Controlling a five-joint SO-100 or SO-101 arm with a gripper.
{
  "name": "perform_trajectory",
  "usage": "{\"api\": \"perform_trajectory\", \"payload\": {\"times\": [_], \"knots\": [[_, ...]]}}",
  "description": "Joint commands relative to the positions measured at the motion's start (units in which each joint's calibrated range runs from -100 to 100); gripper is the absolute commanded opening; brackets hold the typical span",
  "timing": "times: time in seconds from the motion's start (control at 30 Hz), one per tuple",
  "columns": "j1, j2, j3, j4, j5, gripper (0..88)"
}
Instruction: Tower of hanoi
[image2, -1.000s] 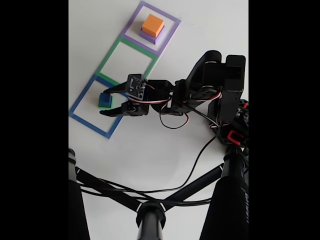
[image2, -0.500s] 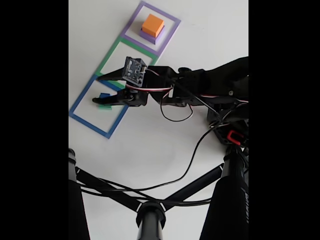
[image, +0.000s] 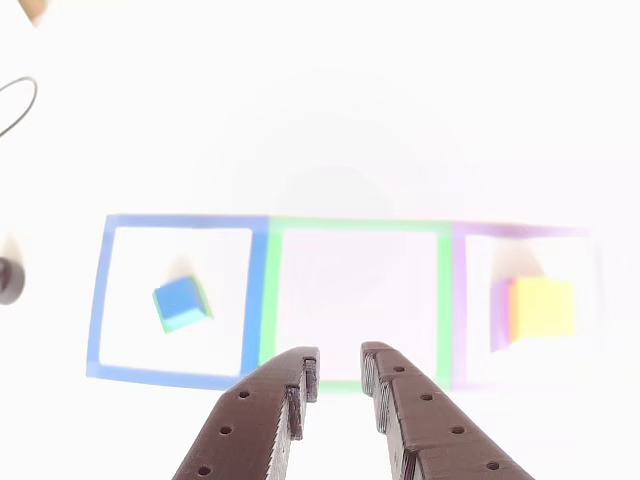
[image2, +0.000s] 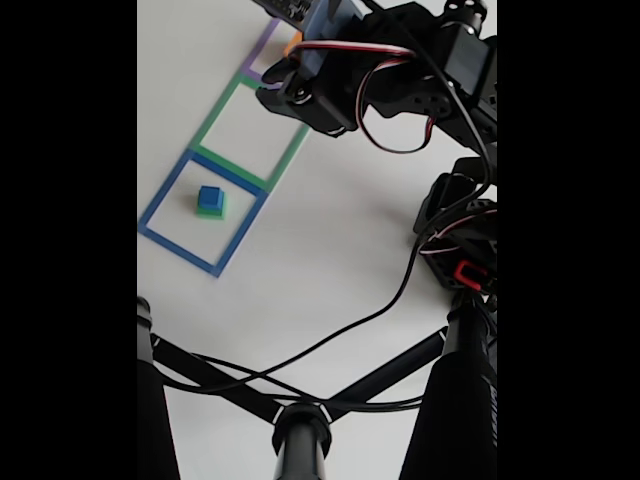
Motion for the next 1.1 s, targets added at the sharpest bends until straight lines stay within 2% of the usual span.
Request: {"api": "perform_trajectory", "payload": {"times": [0.0, 0.13, 0.33, 0.53, 0.73, 0.97, 1.07], "knots": [[3.32, 3.03, -21.64, 13.59, -4.26, 0.1], [6.2, 6.1, -30.27, 17.88, -6.8, 0.1], [14.35, 6.74, -31.46, 18.77, -4.09, 0.1], [23.65, 5.29, -29.46, 19.74, 1.32, 0.1], [29.59, 0.93, -21.64, 17.47, 5.38, 0.5], [33.43, -7.15, -2.91, 7.03, 5.71, 13.7], [33.71, -10.38, 6.82, 0.39, 5.71, 14.8]]}}
